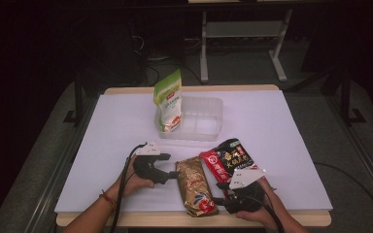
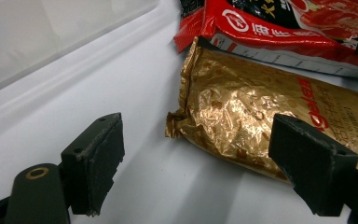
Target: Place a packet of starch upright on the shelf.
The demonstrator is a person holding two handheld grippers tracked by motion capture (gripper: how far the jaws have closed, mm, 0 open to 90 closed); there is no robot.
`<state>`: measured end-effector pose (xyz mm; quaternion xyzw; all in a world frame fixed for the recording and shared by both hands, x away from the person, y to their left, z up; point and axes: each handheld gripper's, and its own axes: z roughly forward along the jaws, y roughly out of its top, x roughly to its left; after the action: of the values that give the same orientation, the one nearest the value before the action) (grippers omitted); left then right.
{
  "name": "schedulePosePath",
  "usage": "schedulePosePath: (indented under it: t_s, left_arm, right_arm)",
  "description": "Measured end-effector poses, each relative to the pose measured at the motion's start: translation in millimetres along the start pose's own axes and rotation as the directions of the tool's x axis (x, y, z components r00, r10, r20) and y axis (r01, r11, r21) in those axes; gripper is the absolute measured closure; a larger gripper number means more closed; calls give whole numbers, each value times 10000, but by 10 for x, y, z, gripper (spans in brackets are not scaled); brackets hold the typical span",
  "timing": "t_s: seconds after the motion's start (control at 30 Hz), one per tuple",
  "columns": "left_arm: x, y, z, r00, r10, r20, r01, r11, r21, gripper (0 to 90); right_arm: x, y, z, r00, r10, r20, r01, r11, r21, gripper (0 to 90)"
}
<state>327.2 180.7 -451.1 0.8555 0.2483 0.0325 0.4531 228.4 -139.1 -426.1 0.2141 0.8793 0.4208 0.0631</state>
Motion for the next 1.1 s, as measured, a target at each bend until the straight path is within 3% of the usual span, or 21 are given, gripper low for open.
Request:
schedulePosePath:
  t_s: [0.43,0.67,0.9,0.97,1.1]
  left_arm:
    - [15,14,88,9999,-24,123,21,9997,237,173]
    - [-16,65,179,9982,-288,522,271,9991,339,170]
    - [-41,95,254,9910,-673,1153,619,9968,502,160]
    - [-62,107,278,9841,-846,1559,776,9957,507,174]
    - [-121,145,321,9789,-922,1825,834,9950,549,181]
  right_arm:
    - [60,15,206,9997,105,-239,-90,9980,634,419]
    - [76,10,216,9999,82,-151,-71,9973,728,426]
    - [89,8,225,10000,-66,-36,68,9967,809,427]
    - [92,9,227,10000,-93,-21,94,9965,826,427]
    - [92,9,233,10000,-82,-22,84,9960,884,427]
